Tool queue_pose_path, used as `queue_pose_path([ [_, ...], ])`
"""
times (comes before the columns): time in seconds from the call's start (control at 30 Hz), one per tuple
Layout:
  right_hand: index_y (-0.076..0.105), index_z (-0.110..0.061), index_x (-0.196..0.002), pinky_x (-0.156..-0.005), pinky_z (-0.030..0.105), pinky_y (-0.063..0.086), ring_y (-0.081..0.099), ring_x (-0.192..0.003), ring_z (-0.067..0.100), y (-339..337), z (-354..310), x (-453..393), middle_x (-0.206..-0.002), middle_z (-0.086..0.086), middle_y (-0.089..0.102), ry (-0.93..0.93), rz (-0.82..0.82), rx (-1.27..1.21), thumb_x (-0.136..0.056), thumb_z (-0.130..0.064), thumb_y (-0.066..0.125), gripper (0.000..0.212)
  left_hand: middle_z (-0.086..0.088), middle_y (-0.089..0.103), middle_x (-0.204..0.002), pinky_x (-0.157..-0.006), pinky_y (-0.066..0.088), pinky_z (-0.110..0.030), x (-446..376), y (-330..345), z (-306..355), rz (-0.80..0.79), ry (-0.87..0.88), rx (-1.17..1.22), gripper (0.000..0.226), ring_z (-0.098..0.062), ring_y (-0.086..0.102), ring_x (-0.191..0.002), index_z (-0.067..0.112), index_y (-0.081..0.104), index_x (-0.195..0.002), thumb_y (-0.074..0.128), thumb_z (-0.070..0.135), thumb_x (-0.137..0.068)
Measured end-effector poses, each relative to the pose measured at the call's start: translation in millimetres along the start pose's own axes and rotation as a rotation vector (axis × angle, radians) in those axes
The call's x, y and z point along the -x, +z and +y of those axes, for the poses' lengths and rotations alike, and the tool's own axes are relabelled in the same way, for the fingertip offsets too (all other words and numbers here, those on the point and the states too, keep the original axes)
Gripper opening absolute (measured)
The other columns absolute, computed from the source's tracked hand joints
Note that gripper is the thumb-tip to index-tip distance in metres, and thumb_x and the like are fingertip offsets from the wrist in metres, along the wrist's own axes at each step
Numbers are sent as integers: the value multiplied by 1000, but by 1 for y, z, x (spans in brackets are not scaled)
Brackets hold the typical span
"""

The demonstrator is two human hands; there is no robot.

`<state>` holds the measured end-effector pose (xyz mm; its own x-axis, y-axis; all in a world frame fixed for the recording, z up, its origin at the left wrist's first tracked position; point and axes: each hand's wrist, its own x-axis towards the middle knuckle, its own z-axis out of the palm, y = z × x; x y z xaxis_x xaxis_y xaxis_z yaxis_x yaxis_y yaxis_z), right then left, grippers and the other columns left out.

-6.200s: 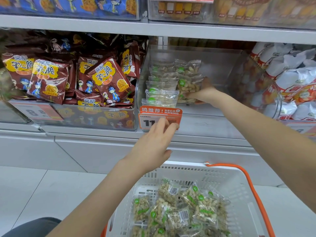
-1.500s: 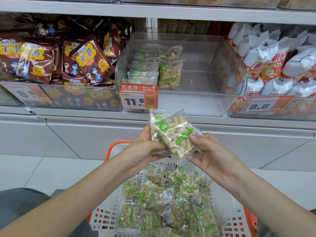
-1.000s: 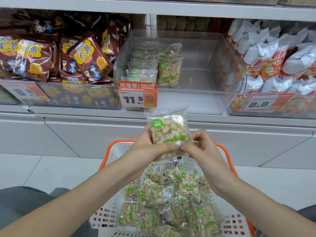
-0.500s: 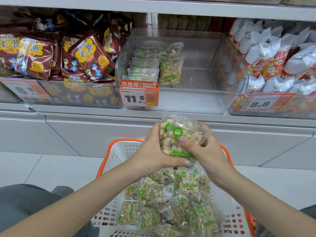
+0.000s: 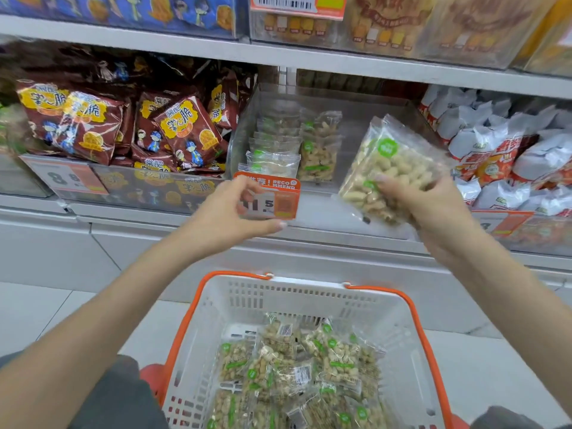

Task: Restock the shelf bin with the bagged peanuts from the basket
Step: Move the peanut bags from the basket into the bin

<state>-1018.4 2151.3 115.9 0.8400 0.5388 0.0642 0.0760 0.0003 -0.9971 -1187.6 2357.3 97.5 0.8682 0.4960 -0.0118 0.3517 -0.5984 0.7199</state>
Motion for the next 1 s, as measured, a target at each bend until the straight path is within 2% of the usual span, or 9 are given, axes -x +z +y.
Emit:
queue_pose_path([
  [0.13, 47, -7, -123, -77, 39, 59, 70, -94, 21, 13, -8, -79, -112, 9, 67, 26, 68, 122, -40, -35, 96, 101, 7, 50, -102, -83, 48, -35, -12, 1, -16, 58, 74, -203, 27, -15, 53, -95, 30, 55, -95, 74, 28, -76],
  [0.23, 48, -9, -120, -78, 34, 59, 69, -91, 14, 33, 14, -115, -112, 5, 67, 131, -2, 286, -37, -32, 96, 99, 5, 56, -105, -81, 50, -39, -13, 8, -15, 79, 118, -322, 13, -19, 55, -99, 27, 57, -92, 64, 22, -83],
  [0.33, 61, -8, -108, -74, 29, 59, 69, -84, 11, 54, 33, -128, -104, 2, 70, 232, -102, 335, -54, -16, 92, 63, 3, 56, -114, -79, 48, -36, -16, 12, -20, 59, 151, -487, 16, -21, 52, -107, 24, 57, -103, 57, 21, -88],
  [0.4, 55, -11, -108, -72, 19, 54, 65, -86, 10, 61, 37, -133, -103, -1, 65, 247, -131, 388, -66, -9, 85, 52, 3, 54, -115, -75, 45, -33, -18, 15, -23, 42, 166, -541, 19, -21, 51, -110, 24, 57, -106, 55, 18, -89],
  [0.5, 43, -7, -135, -88, 27, 47, 57, -116, 24, 64, 42, -138, -130, 8, 55, 257, -188, 529, -66, -15, 85, 81, 3, 54, -115, -70, 41, -32, -19, 15, -24, 41, 168, -561, 23, -21, 51, -110, 24, 57, -107, 52, 11, -89],
  [0.6, 32, -11, -143, -81, 33, 50, 55, -118, 29, 62, 44, -134, -137, 10, 48, 301, -142, 580, -61, -20, 87, 100, 2, 53, -113, -67, 38, -32, -19, 15, -22, 65, 167, -558, 25, -22, 51, -108, 24, 57, -107, 50, 8, -90],
  [0.73, 32, -7, -138, -75, 11, 38, 45, -106, 11, 58, 47, -138, -119, -5, 42, 253, -61, 603, -69, -12, 83, 86, 2, 53, -113, -65, 35, -31, -17, 15, -20, 77, 173, -562, 26, -22, 51, -108, 25, 56, -108, 49, 7, -90],
  [0.87, 40, -11, -132, -94, 25, 41, 51, -120, 21, 60, 46, -139, -130, 3, 53, 185, 13, 702, -62, -22, 89, 86, 1, 53, -114, -66, 37, -32, -17, 16, -22, 70, 176, -566, 26, -23, 51, -108, 24, 57, -108, 50, 7, -90],
  [1.0, 39, -10, -131, -79, 26, 42, 49, -121, 23, 61, 45, -138, -132, 5, 49, 252, 32, 739, -66, -27, 86, 82, 1, 54, -115, -68, 41, -34, -17, 16, -23, 63, 180, -569, 26, -23, 52, -108, 24, 57, -108, 50, 7, -90],
])
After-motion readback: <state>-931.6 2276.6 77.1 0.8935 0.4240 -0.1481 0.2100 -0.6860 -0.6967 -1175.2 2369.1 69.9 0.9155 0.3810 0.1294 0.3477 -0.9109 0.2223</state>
